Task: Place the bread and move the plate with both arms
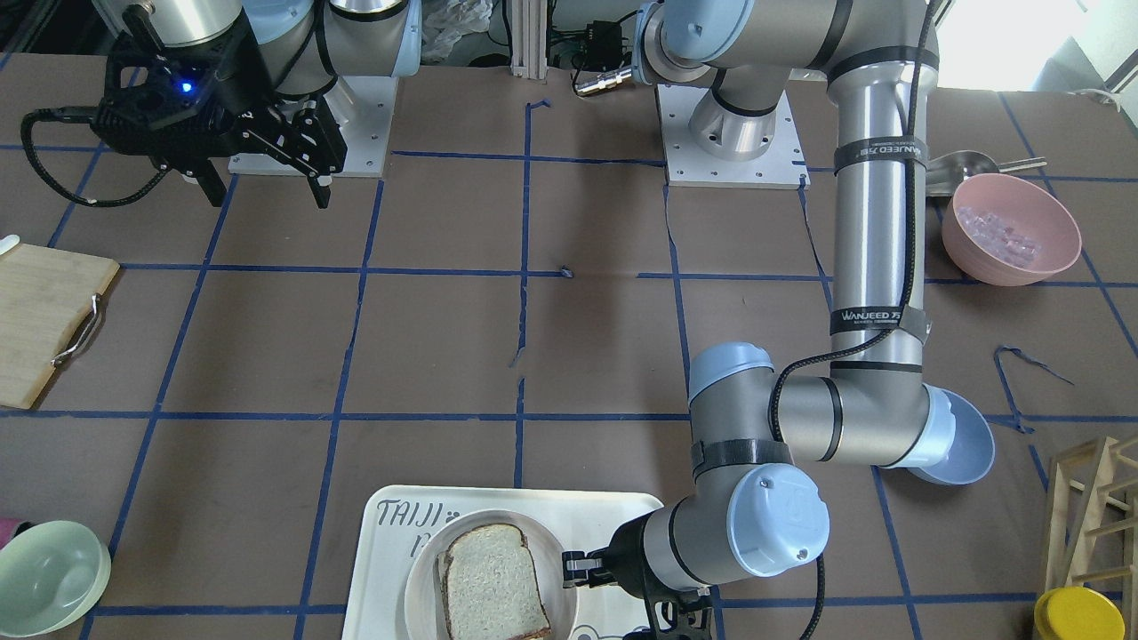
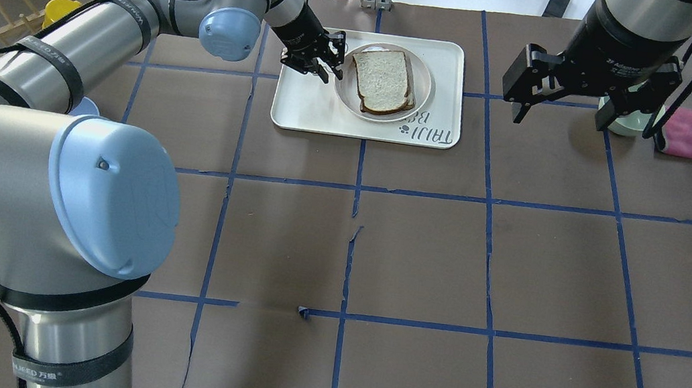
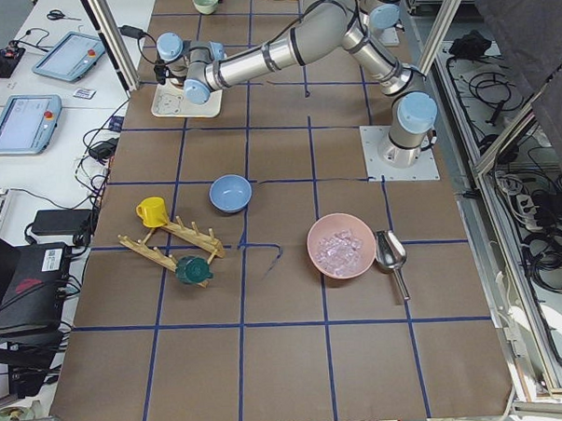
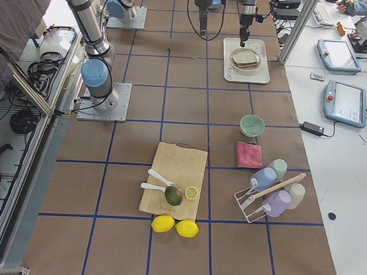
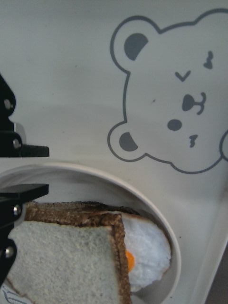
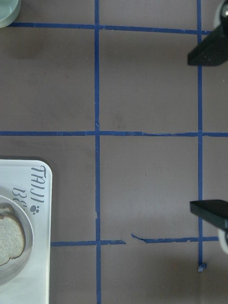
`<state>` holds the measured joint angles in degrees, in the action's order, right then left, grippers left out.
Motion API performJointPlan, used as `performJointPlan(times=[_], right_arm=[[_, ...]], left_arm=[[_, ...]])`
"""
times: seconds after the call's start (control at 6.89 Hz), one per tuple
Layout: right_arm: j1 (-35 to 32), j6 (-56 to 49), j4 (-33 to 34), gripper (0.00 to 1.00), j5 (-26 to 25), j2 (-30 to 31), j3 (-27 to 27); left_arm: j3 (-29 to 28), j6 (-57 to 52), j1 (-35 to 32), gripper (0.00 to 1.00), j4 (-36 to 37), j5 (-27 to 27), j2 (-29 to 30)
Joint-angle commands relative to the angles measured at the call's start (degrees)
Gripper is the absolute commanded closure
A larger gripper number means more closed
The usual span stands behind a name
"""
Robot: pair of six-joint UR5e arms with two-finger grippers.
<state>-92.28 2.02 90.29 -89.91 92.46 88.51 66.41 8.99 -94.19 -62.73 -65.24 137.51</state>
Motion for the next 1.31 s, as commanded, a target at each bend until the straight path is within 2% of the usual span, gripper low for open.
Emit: performJointPlan(times=[0.0, 0.15, 0.44, 0.87, 1.02, 1.16], right_arm=[[0.00, 0.00, -0.03, 0.00, 0.00, 0.00, 0.00], [0.00, 0.00, -0.03, 0.00, 0.00, 0.00, 0.00], [0.00, 0.00, -0.03, 0.00, 0.00, 0.00, 0.00], [0.00, 0.00, -0.20, 0.00, 0.00, 0.00, 0.00], [0.00, 0.00, -0.20, 0.00, 0.00, 0.00, 0.00], [0.00, 0.00, -0.20, 0.00, 0.00, 0.00, 0.00]], left_arm=[[0.47, -0.03, -0.03, 0.00, -1.68, -0.32, -2.31], [0.47, -0.81, 0.49, 0.00, -6.48, -1.80, -5.11], [0.47, -0.91, 1.45, 0.00, -18.85, -12.65, -12.31], [0.82, -1.69, 4.44, 0.00, -34.33, -15.95, -25.05], [2.74, -6.92, 4.88, 0.00, -35.43, -20.75, -28.66], [6.41, -7.32, 5.06, 0.00, -35.36, -21.15, -32.26]])
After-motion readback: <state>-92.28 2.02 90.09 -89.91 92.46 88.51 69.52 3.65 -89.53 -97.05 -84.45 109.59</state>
